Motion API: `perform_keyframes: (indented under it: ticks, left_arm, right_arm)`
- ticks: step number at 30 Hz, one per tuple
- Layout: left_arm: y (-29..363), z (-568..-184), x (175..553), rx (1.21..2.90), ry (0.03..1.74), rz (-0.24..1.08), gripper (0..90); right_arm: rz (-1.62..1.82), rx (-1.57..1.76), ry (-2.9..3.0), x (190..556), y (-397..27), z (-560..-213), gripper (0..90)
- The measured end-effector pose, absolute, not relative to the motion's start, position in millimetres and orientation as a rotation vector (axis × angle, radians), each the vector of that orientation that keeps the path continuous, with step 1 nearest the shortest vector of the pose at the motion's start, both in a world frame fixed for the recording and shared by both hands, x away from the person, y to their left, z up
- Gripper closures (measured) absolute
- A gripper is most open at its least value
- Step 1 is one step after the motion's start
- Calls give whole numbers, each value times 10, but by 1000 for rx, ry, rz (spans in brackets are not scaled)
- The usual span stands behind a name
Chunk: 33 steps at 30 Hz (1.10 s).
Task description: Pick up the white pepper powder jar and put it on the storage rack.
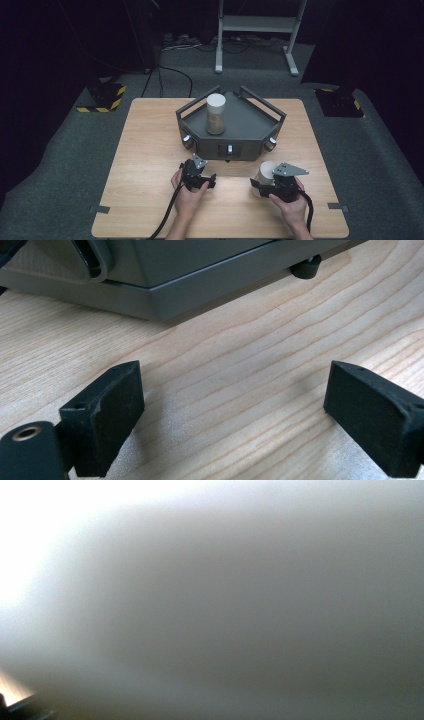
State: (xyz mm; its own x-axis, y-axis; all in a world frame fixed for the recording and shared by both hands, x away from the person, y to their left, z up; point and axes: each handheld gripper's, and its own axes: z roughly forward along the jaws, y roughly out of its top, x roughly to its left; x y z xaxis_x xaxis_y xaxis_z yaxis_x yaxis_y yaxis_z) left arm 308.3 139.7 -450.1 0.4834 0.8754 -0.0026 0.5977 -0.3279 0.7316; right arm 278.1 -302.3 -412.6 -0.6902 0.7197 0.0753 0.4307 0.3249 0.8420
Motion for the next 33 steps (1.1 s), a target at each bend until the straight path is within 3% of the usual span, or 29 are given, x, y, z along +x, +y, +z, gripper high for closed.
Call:
perform_keyframes:
  ticks: [33]
  left_arm:
    - [1397,-4500,3084,2051,1211,524,94]
  right_arm:
    - [1369,997,2283,3143,-3068,-3602,322]
